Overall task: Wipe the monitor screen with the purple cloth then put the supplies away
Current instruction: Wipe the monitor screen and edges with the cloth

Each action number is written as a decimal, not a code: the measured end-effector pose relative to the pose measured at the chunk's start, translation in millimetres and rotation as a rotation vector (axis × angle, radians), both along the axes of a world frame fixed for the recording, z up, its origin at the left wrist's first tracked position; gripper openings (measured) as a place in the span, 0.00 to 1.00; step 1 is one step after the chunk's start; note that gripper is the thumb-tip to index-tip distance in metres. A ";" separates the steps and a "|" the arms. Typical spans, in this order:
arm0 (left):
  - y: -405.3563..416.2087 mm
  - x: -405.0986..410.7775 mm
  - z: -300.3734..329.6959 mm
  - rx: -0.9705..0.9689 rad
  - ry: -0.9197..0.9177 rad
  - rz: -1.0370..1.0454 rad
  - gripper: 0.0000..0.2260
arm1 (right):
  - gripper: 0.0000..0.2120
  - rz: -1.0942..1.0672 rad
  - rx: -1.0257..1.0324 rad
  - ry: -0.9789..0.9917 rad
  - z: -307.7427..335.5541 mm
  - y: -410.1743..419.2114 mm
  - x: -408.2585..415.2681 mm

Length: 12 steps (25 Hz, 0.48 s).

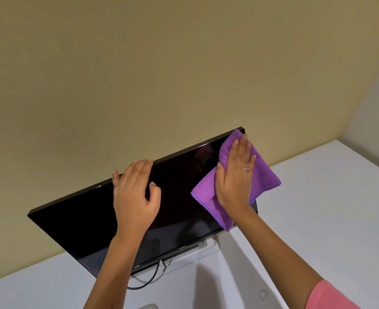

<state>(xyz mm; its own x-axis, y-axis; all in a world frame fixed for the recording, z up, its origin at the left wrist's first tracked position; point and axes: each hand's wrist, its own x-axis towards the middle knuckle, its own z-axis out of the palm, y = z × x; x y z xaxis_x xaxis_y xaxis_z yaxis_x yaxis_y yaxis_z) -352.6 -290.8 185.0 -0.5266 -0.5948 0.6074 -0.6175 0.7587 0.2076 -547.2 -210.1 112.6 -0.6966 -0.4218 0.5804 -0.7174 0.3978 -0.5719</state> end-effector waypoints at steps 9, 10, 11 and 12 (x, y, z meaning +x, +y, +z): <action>-0.6 1.9 -1.5 -0.031 -0.039 0.004 0.25 | 0.33 -0.021 0.155 -0.072 -81.5 40.8 15.4; -0.8 2.0 -1.7 -0.032 -0.043 0.003 0.26 | 0.33 -0.015 0.169 -0.073 -82.0 42.5 15.6; -1.2 2.4 -2.1 -0.031 -0.048 0.003 0.26 | 0.32 -0.008 0.185 -0.072 -79.6 42.4 15.0; -1.7 3.1 -2.3 -0.030 -0.055 0.003 0.26 | 0.31 0.001 0.203 -0.066 -75.1 41.0 14.6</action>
<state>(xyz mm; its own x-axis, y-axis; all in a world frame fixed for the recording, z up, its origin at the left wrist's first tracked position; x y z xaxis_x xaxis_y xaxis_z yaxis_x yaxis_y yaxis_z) -349.5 -292.5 182.8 -0.5579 -0.5785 0.5951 -0.6299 0.7620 0.1502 -532.6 -169.0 37.5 -0.7300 -0.5259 0.4364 -0.6813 0.5094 -0.5257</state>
